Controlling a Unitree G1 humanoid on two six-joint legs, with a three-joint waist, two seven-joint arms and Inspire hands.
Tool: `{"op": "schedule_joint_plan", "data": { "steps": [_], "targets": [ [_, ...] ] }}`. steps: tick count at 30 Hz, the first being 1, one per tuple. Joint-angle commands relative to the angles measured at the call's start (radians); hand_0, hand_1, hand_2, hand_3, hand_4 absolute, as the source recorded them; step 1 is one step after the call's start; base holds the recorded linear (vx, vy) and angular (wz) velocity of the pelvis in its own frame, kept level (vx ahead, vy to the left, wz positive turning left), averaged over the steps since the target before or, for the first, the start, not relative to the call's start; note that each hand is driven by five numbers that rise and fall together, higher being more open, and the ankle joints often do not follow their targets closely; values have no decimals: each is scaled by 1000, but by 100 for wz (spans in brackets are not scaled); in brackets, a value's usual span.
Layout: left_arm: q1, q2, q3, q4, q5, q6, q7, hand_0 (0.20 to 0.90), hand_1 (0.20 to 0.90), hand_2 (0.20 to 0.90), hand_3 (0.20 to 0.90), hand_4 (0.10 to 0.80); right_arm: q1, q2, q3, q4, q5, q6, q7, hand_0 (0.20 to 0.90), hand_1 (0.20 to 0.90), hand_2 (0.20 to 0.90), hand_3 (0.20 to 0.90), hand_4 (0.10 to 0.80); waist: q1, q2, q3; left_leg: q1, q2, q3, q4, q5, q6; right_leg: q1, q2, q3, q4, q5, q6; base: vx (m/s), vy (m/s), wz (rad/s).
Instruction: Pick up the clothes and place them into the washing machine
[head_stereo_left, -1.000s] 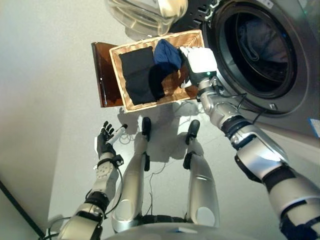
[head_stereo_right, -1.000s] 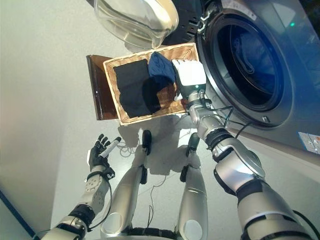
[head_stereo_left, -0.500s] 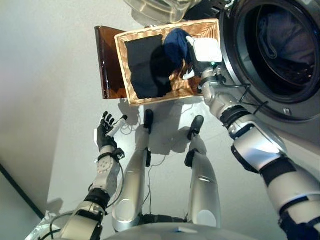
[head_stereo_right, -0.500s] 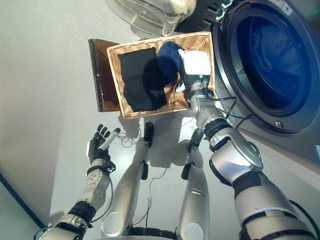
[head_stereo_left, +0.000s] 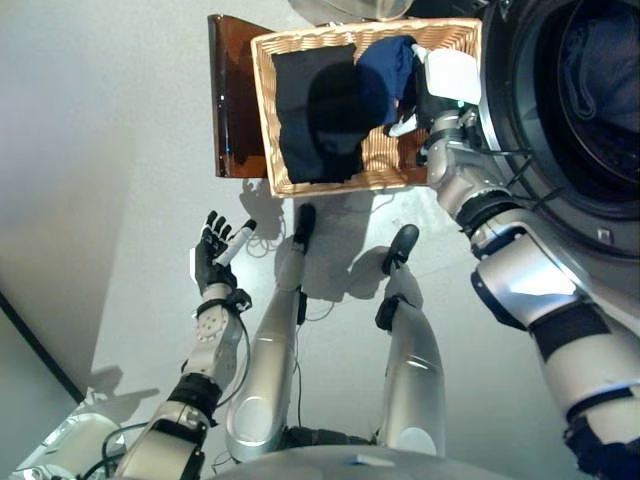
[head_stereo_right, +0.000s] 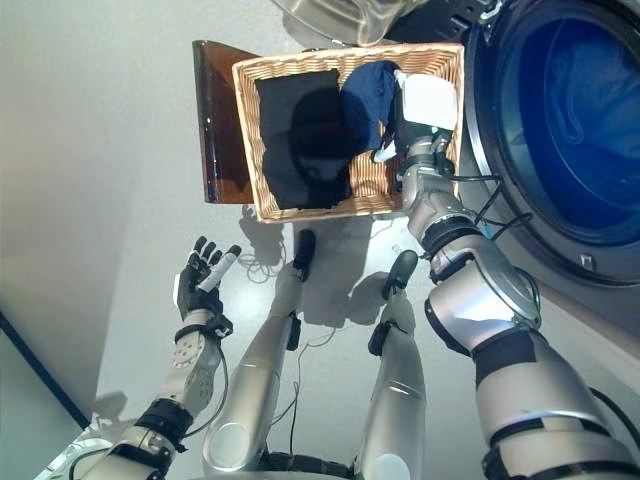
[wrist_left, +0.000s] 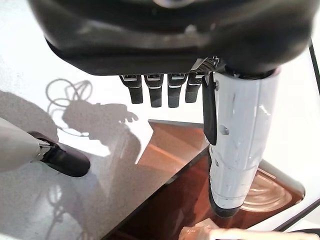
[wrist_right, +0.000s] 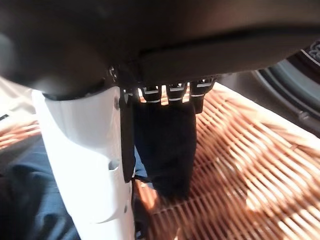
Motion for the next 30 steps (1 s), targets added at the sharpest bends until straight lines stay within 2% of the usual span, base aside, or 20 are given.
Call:
{"op": "schedule_joint_plan", "data": {
  "steps": [1, 6, 7, 9, 12, 13, 14, 15, 30],
  "targets": [
    [58, 75, -17, -113, -8, -70, 15, 900, 900, 900, 900, 800, -129, -68, 11, -2, 39, -36, -51, 900, 900, 900, 900, 800, 16, 75, -22, -61, -27, 25, -59, 29, -43, -34, -36, 103, 137, -127, 29, -18, 41, 7],
    [51, 69, -30, -111, -13, -68, 15, 900, 900, 900, 900, 800, -156, -86, 1, 8, 71, -41, -59, 900, 900, 900, 900, 800, 29, 92, -22, -79, -36, 14, -56, 32, -40, -56, -45, 103, 159, -135, 29, -21, 31, 8],
    [49, 69, -32, -114, -17, -71, 17, 900, 900, 900, 900, 800, -164, -85, 5, 5, 76, -42, -58, 856, 856, 856, 856, 769, 30, 94, -22, -84, -39, 11, -55, 33, -39, -60, -47, 103, 164, -138, 28, -24, 7, 7],
    [49, 69, -29, -115, -20, -71, 17, 900, 900, 900, 900, 800, -166, -89, 8, -7, 83, -45, -58, 815, 815, 815, 815, 739, 32, 96, -22, -93, -42, 8, -52, 35, -39, -69, -48, 105, 171, -140, 27, -22, 11, 12],
    [51, 66, -30, -114, -28, -71, 14, 900, 900, 900, 900, 800, -180, -90, 10, 1, 94, -44, -57, 516, 516, 516, 516, 525, 37, 101, -22, -101, -47, -1, -51, 37, -39, -73, -51, 102, 176, -146, 26, -16, 12, 11],
    [52, 66, -32, -118, -29, -72, 14, 900, 900, 900, 900, 800, -182, -89, 8, 1, 99, -46, -57, 458, 458, 458, 458, 484, 38, 103, -22, -104, -48, -3, -50, 38, -39, -74, -52, 102, 176, -146, 26, -13, 10, 7],
    [53, 66, -33, -121, -33, -72, 12, 900, 900, 900, 900, 800, -186, -91, 9, 2, 100, -46, -58, 260, 260, 260, 260, 343, 40, 104, -22, -108, -49, -5, -49, 39, -39, -77, -52, 102, 179, -148, 25, -12, 10, 7],
    [54, 67, -36, -123, -34, -71, 12, 900, 900, 900, 900, 800, -188, -92, 10, 4, 102, -46, -60, 200, 200, 200, 200, 300, 41, 105, -22, -110, -50, -6, -50, 40, -39, -77, -52, 101, 178, -147, 25, -11, 12, 6],
    [53, 65, -34, -109, -38, -74, 22, 900, 900, 900, 900, 800, -199, -88, -3, -13, 132, -56, -83, 200, 200, 200, 200, 300, 34, 101, -22, -107, -48, -2, -42, 41, -42, -72, -49, 110, 172, -145, 23, -1, 2, 1]
  ]
}}
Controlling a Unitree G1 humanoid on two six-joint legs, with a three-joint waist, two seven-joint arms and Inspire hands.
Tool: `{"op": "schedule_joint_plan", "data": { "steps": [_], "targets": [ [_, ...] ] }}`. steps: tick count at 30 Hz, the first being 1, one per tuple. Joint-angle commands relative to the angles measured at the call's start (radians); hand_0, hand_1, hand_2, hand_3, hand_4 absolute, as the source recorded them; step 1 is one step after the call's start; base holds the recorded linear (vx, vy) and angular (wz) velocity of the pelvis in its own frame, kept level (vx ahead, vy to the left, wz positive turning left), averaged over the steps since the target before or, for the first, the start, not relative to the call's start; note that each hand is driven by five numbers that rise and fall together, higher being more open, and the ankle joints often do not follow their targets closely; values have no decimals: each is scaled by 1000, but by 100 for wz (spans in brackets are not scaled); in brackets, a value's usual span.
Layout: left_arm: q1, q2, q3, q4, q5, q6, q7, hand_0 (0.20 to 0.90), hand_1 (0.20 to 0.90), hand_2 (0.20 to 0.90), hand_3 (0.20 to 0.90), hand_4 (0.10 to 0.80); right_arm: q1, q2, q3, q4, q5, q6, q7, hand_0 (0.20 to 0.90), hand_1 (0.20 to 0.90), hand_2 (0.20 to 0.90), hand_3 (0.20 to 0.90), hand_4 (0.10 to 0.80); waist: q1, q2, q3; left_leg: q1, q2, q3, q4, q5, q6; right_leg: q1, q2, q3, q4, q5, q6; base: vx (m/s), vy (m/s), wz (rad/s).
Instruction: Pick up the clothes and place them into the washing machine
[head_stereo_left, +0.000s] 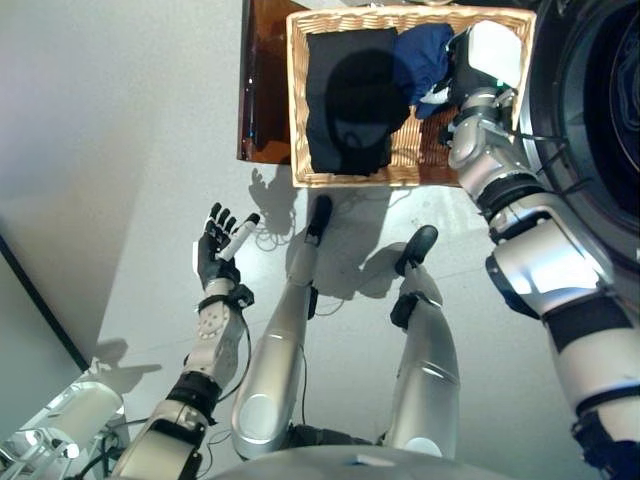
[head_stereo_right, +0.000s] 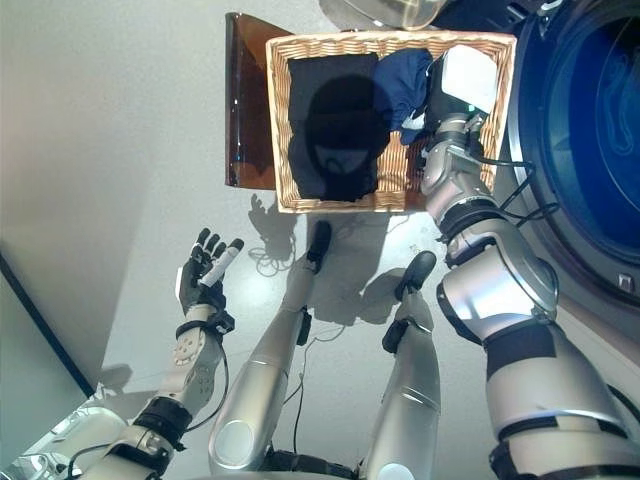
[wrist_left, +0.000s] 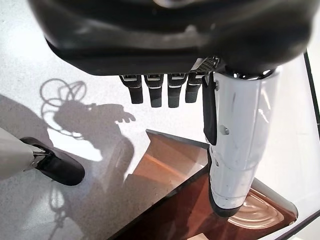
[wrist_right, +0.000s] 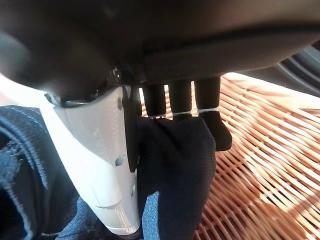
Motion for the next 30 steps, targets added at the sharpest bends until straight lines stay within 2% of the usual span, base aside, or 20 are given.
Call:
{"op": "schedule_joint_plan", "data": {
  "steps": [1, 9, 11, 13, 15, 17, 22, 25, 30],
  "targets": [
    [54, 49, 3, -64, -1, -74, 22, 900, 900, 900, 900, 800, -135, -43, 30, -31, 20, -58, -67, 200, 200, 200, 200, 300, 6, 70, -22, -56, -31, 42, -43, 20, -32, 6, -22, 134, 60, -89, 28, 0, 0, 0],
    [51, 46, 5, -23, 2, -71, 27, 900, 900, 900, 900, 800, -84, -33, -29, -90, 88, -80, -83, 200, 200, 200, 200, 300, -13, 54, -22, -25, -21, 66, -28, 10, -35, 46, -13, 139, 34, -77, 29, 4, -5, -1],
    [49, 41, 7, 1, -2, -67, 28, 900, 900, 900, 900, 800, -54, -30, -68, -129, 126, -94, -95, 200, 200, 200, 200, 300, -22, 50, -22, -12, -15, 73, -27, 7, -36, 58, -12, 142, 26, -74, 30, 21, -12, -6],
    [53, 34, 13, 22, -8, -64, 32, 900, 900, 900, 900, 800, 17, -16, -160, -215, 232, -128, -116, 200, 200, 200, 200, 300, -39, 43, -22, 12, -12, 87, -27, 1, -37, 84, -9, 146, 14, -71, 31, 33, -8, -9],
    [53, 34, 13, 23, -8, -64, 31, 900, 900, 900, 900, 800, 18, -16, -160, -215, 232, -127, -116, 200, 200, 200, 200, 300, -39, 43, -22, 13, -12, 87, -27, 1, -37, 84, -9, 146, 13, -71, 31, 24, -8, -10],
    [52, 27, 12, 55, -10, -59, 33, 900, 900, 900, 900, 800, 87, 1, -234, -294, 315, -165, -134, 200, 200, 200, 200, 300, -59, 39, -22, 40, -7, 97, -29, -5, -38, 115, -9, 151, -6, -66, 33, 42, -23, -9],
    [57, 18, 21, 93, -6, -53, 31, 900, 900, 900, 900, 800, 203, 11, -325, -408, 385, -208, -148, 200, 200, 200, 200, 300, -88, 46, -22, 96, -4, 119, -27, -20, -39, 176, -9, 159, -38, -60, 36, 40, -13, -18],
    [58, 16, 23, 94, -2, -49, 32, 900, 900, 900, 900, 800, 218, 10, -340, -437, 393, -214, -151, 200, 200, 200, 200, 300, -89, 49, -22, 101, -1, 124, -25, -21, -40, 183, -7, 162, -46, -53, 36, 25, -13, -11],
    [64, 5, 23, 116, 7, -45, 29, 900, 900, 900, 900, 800, 315, 54, -435, -492, 503, -271, -153, 200, 200, 200, 200, 300, -110, 65, -22, 152, 0, 148, -19, -37, -39, 235, -7, 176, -72, -52, 38, 34, -26, -12]
  ]
}}
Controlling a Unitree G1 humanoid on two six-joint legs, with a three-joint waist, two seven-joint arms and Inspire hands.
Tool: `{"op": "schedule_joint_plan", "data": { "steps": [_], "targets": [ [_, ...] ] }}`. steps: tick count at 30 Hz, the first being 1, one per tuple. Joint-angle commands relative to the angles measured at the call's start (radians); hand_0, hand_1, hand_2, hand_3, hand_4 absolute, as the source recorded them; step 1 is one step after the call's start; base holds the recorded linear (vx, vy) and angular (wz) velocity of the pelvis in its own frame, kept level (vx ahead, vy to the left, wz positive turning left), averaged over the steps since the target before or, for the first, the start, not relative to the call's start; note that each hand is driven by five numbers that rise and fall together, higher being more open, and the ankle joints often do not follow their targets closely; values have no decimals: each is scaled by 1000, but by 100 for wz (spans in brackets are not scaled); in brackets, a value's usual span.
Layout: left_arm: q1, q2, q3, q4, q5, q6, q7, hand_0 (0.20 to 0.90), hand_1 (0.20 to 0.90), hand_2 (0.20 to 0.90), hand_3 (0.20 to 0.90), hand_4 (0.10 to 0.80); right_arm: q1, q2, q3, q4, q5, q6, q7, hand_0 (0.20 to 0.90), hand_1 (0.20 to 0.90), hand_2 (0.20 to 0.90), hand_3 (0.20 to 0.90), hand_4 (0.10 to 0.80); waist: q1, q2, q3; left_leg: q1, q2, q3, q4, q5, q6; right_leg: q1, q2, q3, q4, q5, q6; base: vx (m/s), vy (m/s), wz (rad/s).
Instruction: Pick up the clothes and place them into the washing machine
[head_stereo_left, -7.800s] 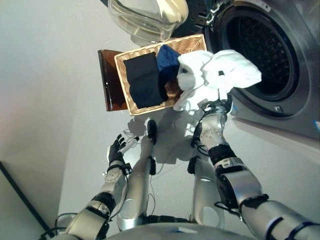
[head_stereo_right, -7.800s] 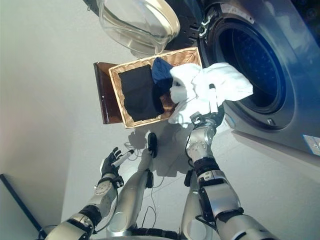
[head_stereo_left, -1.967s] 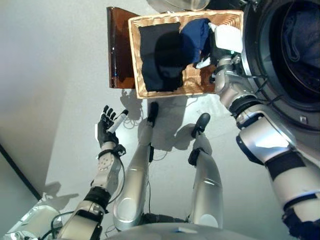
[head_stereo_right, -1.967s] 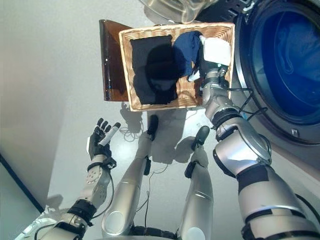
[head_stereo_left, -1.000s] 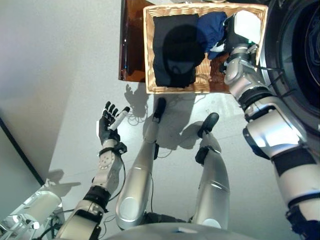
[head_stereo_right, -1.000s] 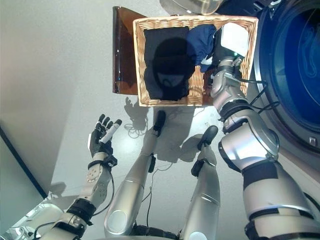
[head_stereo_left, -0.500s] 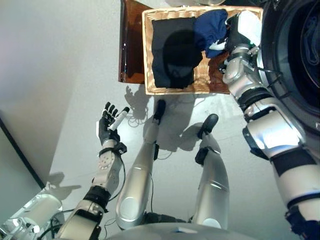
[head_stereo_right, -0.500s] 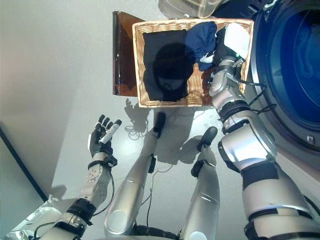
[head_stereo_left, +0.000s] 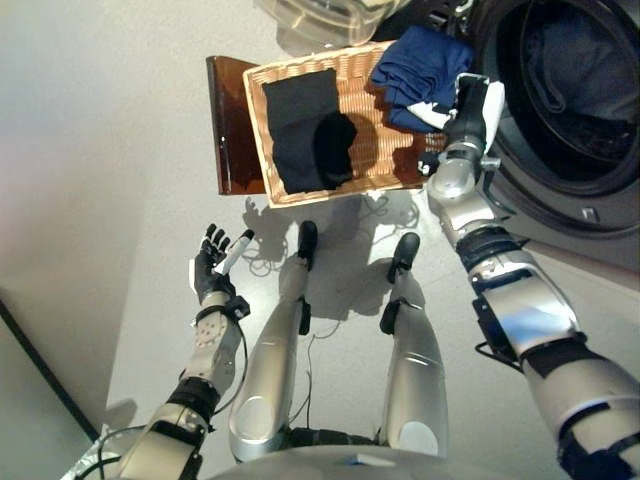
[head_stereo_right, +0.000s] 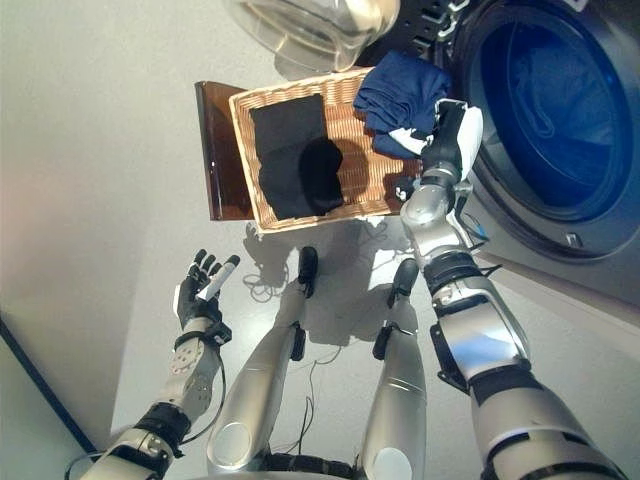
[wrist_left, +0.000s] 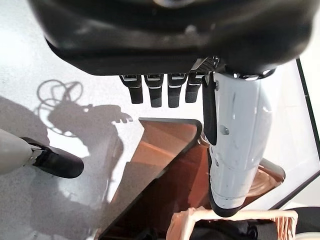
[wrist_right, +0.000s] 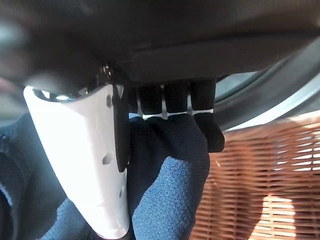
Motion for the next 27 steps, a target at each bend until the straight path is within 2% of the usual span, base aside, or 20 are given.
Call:
{"op": "schedule_joint_plan", "data": {
  "steps": [1, 5, 9, 14, 18, 27],
  "targets": [
    [56, 9, 12, -6, 20, -49, 18, 900, 900, 900, 900, 800, -40, -47, -28, -109, 48, -127, -38, 200, 200, 200, 200, 300, 0, 63, -22, -13, -3, 42, -4, -23, -55, 73, -27, 90, 54, -128, 26, 38, -15, -13],
    [58, 3, 10, 3, 14, -47, 14, 900, 900, 900, 900, 800, -15, -37, -75, -114, 112, -156, -39, 200, 200, 200, 200, 300, -10, 76, -22, 2, -3, 51, -5, -29, -54, 85, -28, 98, 47, -128, 26, 22, -10, -13],
    [67, -7, 2, 1, 4, -42, 4, 900, 900, 900, 900, 800, 21, -15, -160, -128, 262, -227, -38, 200, 200, 200, 200, 300, -23, 97, -23, 24, -3, 62, -6, -35, -53, 101, -26, 108, 43, -132, 26, 22, -10, -3],
    [72, -14, -7, 7, -4, -40, -7, 900, 900, 900, 900, 800, 19, -34, -210, -133, 357, -272, -32, 200, 200, 200, 200, 300, -30, 110, -27, 37, -3, 68, -8, -40, -54, 106, -27, 113, 43, -135, 25, 12, -2, -5],
    [79, -17, -14, 22, -24, -35, -22, 900, 900, 900, 900, 800, -7, -58, -263, -119, 509, -330, 2, 200, 200, 200, 200, 300, -37, 114, -37, 54, -4, 76, -13, -50, -54, 110, -28, 119, 48, -147, 26, 9, -4, -2],
    [88, -21, -27, 32, -51, -27, -47, 900, 900, 900, 900, 800, -89, -116, -305, -65, 717, -383, 62, 200, 200, 200, 200, 300, -38, 122, -54, 56, 1, 85, -10, -50, -55, 103, -20, 132, 57, -147, 21, 1, -7, -4]
  ]
}}
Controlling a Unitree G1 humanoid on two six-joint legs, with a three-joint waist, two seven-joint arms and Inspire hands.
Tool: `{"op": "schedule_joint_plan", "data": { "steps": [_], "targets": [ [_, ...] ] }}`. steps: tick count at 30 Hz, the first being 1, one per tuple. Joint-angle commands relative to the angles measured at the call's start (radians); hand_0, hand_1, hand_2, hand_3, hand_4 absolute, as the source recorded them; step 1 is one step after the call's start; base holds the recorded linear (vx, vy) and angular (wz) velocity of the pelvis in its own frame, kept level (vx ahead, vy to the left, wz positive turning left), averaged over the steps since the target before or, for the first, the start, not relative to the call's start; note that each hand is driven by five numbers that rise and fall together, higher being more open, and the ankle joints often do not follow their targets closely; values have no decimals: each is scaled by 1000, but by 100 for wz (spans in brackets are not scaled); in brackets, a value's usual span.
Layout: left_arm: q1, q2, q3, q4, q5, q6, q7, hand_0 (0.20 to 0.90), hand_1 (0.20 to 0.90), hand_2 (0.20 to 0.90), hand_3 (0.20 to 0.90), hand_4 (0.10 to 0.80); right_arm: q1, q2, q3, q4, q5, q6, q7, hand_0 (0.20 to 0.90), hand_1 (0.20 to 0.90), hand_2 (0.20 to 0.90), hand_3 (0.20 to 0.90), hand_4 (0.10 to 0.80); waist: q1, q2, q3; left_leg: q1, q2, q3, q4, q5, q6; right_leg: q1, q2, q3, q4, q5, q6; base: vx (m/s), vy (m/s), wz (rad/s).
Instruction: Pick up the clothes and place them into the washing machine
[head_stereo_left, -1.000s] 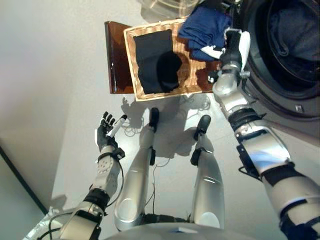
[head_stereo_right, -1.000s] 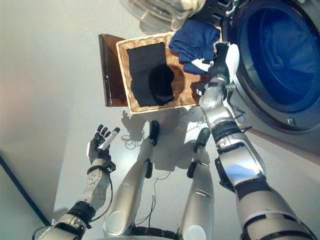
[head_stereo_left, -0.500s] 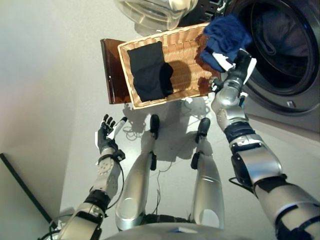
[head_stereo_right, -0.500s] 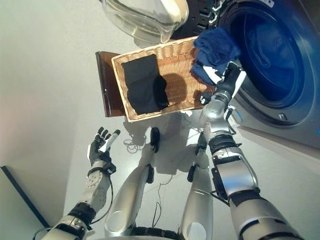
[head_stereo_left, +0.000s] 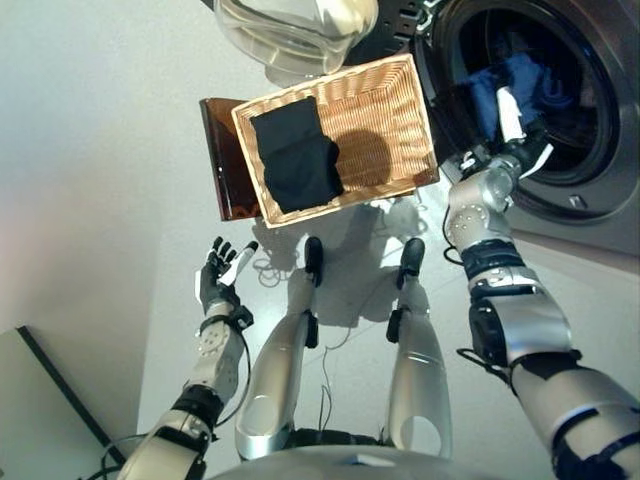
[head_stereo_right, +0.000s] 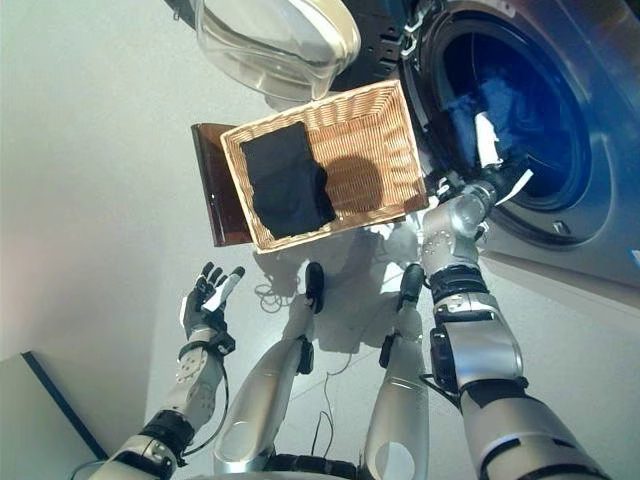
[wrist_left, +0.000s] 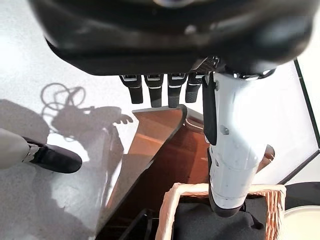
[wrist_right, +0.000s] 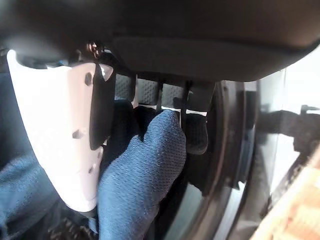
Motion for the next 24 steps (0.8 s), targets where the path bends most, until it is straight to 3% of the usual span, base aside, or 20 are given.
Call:
{"op": "schedule_joint_plan", "data": {
  "steps": [1, 17, 22, 23, 24],
  "targets": [
    [68, 6, -20, -10, -11, -33, 0, 900, 900, 900, 900, 800, -130, -120, -2, -33, 37, -128, 54, 200, 200, 200, 200, 300, -9, 70, -54, -47, 4, 31, 45, -49, -73, 25, -24, 86, 123, -169, 4, 0, 0, 0],
    [72, 27, -58, 29, -34, -8, -41, 900, 900, 900, 900, 800, -433, -330, 24, 229, 383, -113, 182, 200, 200, 200, 200, 300, 17, 73, -104, -32, -2, 23, 22, -44, -75, 29, -25, 92, 124, -177, 3, 2, 0, 0],
    [76, 28, -60, 44, -36, 1, -50, 900, 900, 900, 900, 800, -477, -360, 41, 245, 410, -118, 187, 200, 200, 200, 200, 300, 24, 78, -111, -31, -2, 22, 17, -40, -75, 26, -25, 98, 124, -176, 2, 0, 0, 0],
    [77, 29, -60, 44, -37, 0, -50, 900, 900, 900, 900, 800, -481, -365, 49, 251, 403, -112, 186, 376, 376, 376, 376, 425, 25, 78, -111, -31, -2, 22, 16, -40, -74, 25, -25, 97, 126, -176, 2, 2, 17, 5],
    [72, 30, -58, 48, -37, 0, -47, 900, 900, 900, 900, 800, -495, -371, 64, 267, 397, -108, 174, 900, 900, 900, 900, 800, 27, 78, -112, -31, -1, 23, 16, -38, -75, 24, -25, 98, 129, -177, 1, 0, 12, 6]
  ]
}}
